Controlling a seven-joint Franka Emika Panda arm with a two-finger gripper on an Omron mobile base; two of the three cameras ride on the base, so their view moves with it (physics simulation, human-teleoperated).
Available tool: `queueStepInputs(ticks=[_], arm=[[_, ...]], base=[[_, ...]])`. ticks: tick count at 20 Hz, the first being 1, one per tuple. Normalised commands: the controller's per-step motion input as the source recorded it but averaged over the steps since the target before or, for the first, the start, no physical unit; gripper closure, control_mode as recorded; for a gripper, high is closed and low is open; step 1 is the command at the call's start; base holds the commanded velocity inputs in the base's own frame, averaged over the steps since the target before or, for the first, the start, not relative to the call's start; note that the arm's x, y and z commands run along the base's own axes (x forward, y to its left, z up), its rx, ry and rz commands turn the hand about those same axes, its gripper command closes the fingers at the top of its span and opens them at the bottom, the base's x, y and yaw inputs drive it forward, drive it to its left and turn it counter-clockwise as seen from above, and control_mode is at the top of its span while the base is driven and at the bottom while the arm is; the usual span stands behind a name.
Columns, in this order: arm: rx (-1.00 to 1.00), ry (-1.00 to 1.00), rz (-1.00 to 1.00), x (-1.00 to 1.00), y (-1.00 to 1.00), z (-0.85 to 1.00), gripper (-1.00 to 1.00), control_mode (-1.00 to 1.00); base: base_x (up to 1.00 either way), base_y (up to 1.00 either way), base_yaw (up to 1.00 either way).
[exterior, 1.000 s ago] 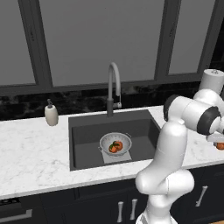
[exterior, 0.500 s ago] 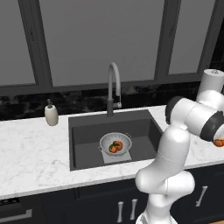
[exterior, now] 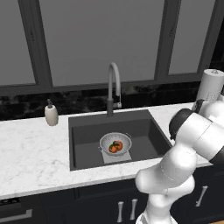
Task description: Put the colander in the sink, put the orange, orange, orange in the colander, and turn on the sink faucet and pour water over the colander.
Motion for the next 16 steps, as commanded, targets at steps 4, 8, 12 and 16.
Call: queueStepInputs(ticks=[4, 8, 12, 16], arm=[[0.00, 0.00, 0.04, 0.00, 0.82, 0.12, 1.00, -1.00], [0.00, 0.00, 0.05, 0.00, 0.84, 0.18, 1.00, -1.00], [0.00, 0.00, 0.07, 0.01, 0.88, 0.17, 1.00, -1.00], [0.00, 0.00, 0.07, 0.18, 0.89, 0.14, 1.00, -1.00]], base=[[0.00, 0.00, 0.00], [0.00, 0.00, 0.00], [0.00, 0.00, 0.00], [0.00, 0.00, 0.00]])
